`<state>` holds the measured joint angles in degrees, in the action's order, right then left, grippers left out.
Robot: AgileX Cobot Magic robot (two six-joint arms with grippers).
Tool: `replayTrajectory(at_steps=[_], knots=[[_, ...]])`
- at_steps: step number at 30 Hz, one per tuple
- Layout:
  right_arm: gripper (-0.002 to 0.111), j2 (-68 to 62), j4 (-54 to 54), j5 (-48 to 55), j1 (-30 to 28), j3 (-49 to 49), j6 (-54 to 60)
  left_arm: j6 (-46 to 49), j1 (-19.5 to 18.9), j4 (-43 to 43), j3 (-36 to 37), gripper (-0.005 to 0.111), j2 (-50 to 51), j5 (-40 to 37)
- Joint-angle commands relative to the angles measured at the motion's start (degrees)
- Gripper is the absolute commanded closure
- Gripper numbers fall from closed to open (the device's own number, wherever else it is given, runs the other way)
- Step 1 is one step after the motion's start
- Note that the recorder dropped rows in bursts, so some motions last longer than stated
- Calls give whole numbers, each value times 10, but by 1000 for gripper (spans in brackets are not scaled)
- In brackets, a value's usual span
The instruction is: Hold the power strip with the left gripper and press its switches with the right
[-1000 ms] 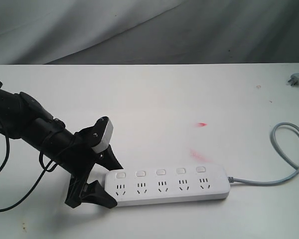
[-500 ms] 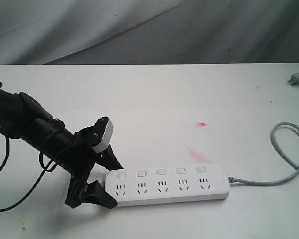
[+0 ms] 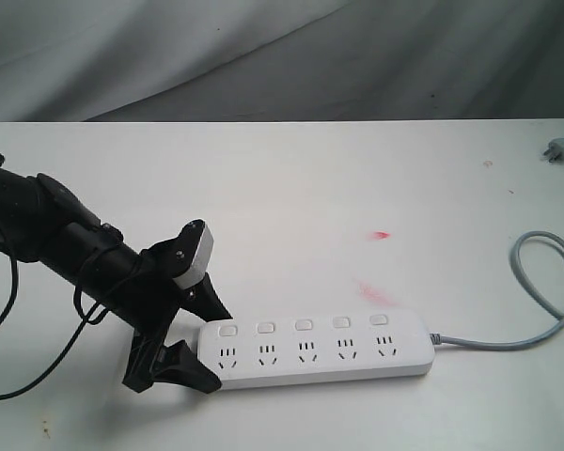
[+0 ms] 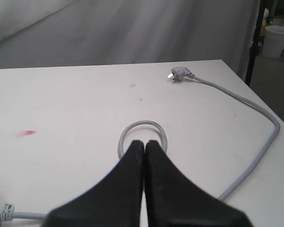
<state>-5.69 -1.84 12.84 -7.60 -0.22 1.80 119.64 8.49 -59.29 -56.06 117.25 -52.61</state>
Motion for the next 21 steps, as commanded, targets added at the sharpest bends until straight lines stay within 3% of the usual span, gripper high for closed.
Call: replayTrajectory(at_steps=[1,5,21], knots=[[108,32,-2,23,-5,2,8,4,4,-1,-3,105,2,3],[108,57,0,63,-5,2,8,4,4,-1,-3,105,2,3],[108,57,-3,63,-5,2,8,4,4,-1,-3,105,2,3]])
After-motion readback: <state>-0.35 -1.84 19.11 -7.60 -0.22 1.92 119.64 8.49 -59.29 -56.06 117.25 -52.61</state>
